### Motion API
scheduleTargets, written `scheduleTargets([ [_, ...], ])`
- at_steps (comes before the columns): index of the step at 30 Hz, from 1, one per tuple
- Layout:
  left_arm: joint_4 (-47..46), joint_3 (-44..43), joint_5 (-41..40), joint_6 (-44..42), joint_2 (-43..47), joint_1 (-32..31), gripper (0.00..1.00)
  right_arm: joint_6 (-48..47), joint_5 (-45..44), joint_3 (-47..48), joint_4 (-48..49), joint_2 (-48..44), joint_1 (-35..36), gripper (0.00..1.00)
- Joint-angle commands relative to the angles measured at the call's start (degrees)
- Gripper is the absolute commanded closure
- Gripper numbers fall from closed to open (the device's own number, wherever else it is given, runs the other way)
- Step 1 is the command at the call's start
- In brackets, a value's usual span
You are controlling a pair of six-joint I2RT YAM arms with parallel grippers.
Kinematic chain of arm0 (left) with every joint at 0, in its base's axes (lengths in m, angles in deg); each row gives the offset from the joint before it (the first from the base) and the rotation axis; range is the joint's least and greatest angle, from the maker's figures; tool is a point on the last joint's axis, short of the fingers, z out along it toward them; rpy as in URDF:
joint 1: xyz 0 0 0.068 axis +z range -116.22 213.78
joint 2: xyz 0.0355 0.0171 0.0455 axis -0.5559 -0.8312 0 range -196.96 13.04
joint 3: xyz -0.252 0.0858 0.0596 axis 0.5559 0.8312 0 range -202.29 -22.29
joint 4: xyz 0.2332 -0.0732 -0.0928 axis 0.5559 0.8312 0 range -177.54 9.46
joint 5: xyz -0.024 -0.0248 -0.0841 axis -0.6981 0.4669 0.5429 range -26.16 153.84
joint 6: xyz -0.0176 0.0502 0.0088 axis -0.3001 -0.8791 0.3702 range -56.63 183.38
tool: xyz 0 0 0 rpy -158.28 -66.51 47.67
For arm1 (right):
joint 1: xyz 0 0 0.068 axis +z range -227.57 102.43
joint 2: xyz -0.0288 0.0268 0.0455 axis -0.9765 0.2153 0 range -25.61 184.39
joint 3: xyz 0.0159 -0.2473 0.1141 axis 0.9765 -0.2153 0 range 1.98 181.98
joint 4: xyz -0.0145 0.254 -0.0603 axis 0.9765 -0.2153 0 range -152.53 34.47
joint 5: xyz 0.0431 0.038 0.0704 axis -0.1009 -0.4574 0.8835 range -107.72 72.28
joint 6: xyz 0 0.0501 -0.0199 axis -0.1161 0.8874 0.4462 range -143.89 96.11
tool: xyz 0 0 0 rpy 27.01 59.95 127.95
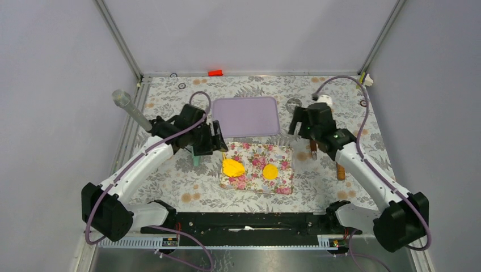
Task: Roll out the dumpling wrappers from the dough
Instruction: Pick up the spatula from the center of the board.
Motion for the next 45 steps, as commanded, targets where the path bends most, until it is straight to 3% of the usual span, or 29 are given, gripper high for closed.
scheduleTargets([
  [1, 0.2, -2.6, -6.3, -1.6, -1.8, -6.3, 0.31, 1.0, 1.7, -1.5, -7.2, 3.6, -11.5, 0.07],
  [5, -0.1, -2.6, -7.0, -1.4, -1.3, -7.4, 0.30, -1.2, 3.8, -2.4, -5.1, 8.2, -17.1, 0.04],
  [11, -0.1, -3.0, -6.5, -1.4, -0.3, -7.4, 0.29, -1.8, 3.9, -4.3, 1.5, 15.1, -19.5, 0.06],
  [17, 1.0, -4.4, -6.7, -2.0, 0.6, -7.4, 0.28, -4.5, 2.4, -3.4, 5.1, 23.6, -19.6, 0.27],
  [24, 1.6, -4.6, -6.8, -2.3, 1.2, -7.4, 0.28, -5.1, 0.2, -1.5, 5.6, 30.7, -19.6, 0.32],
  [27, 1.6, -4.7, -6.8, -2.2, 1.4, -7.4, 0.28, -5.2, 0.2, -1.3, 5.5, 31.7, -19.7, 0.49],
  [31, 1.6, -5.5, -6.4, -2.5, 1.1, -7.4, 0.27, -4.9, 2.6, -1.5, 5.1, 29.5, -19.6, 0.94],
  [32, 1.6, -5.9, -6.1, -2.9, 0.9, -7.4, 0.27, -4.5, 3.9, -1.5, 4.6, 28.3, -19.7, 1.00],
  [35, 1.6, -7.5, -4.7, -4.5, -0.1, -7.4, 0.20, -3.9, 9.5, -2.8, 4.2, 22.3, -19.7, 1.00],
  [40, 1.1, -11.4, -0.4, -6.3, -3.1, -7.4, 0.14, -2.2, 21.7, -9.4, 8.0, 3.9, -19.6, 1.00],
  [45, -0.6, -16.9, 1.4, -9.1, -6.2, -7.0, 0.07, -1.2, 30.2, -8.0, 2.3, -4.2, -19.5, 1.00],
])
